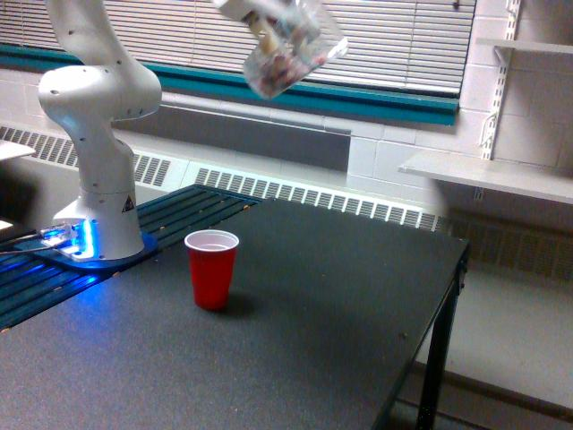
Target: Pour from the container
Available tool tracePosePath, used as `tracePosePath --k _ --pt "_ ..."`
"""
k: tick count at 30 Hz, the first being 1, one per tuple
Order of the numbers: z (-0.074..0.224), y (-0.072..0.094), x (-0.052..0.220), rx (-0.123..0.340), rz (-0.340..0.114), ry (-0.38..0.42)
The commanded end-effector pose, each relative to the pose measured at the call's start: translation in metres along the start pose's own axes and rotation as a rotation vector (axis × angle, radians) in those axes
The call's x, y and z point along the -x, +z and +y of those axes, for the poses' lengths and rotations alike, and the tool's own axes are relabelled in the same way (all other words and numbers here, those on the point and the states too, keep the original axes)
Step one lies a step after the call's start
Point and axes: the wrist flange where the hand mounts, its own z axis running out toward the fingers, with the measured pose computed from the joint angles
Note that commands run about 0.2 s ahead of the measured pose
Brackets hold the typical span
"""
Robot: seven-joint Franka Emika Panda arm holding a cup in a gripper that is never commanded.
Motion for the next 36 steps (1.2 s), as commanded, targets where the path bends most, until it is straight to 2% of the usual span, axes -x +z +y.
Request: tracePosePath --k 1,10,18,36 --pt "0.008 0.008 0.030 0.043 -0.046 -0.028" --pt "0.006 0.007 0.059 0.068 -0.078 -0.073" --pt "0.009 0.003 0.082 0.092 -0.088 -0.090" --pt "0.057 0.002 0.131 0.194 -0.148 -0.054"
